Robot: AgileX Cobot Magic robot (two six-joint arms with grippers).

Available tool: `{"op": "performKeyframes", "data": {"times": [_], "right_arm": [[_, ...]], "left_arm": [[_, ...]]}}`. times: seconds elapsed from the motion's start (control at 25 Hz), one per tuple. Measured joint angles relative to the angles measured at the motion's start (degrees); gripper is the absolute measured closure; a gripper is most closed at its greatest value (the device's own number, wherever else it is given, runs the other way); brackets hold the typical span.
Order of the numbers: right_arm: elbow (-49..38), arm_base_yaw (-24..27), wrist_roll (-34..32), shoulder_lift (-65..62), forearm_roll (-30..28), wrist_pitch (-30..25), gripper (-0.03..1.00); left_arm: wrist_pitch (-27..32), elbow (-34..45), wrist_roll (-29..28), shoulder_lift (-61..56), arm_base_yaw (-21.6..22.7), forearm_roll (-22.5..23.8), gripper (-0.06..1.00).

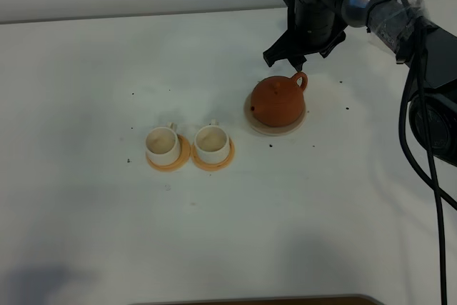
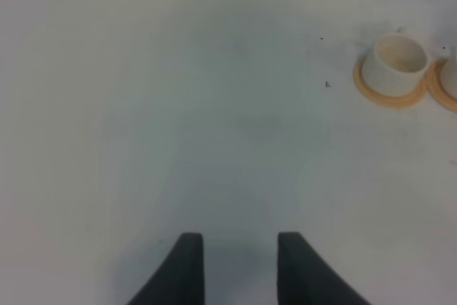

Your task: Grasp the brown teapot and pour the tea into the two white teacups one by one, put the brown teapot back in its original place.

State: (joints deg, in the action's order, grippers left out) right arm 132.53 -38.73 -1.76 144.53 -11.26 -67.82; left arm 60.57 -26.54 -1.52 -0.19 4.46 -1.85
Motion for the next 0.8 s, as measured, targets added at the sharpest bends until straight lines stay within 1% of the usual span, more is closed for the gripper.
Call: {"op": "performKeyframes", "data": {"times": [0.16, 0.8], "right_arm": [[0.1, 0.0, 0.2, 0.0, -0.1, -1.3, 0.46], [0.1, 0.0, 0.4, 0.1, -0.3, -1.3, 0.46]], "left_arm": [[0.0, 0.0, 0.0, 0.0, 0.0, 0.0, 0.65], [0.0, 0.0, 0.0, 0.0, 0.0, 0.0, 0.65]]}}
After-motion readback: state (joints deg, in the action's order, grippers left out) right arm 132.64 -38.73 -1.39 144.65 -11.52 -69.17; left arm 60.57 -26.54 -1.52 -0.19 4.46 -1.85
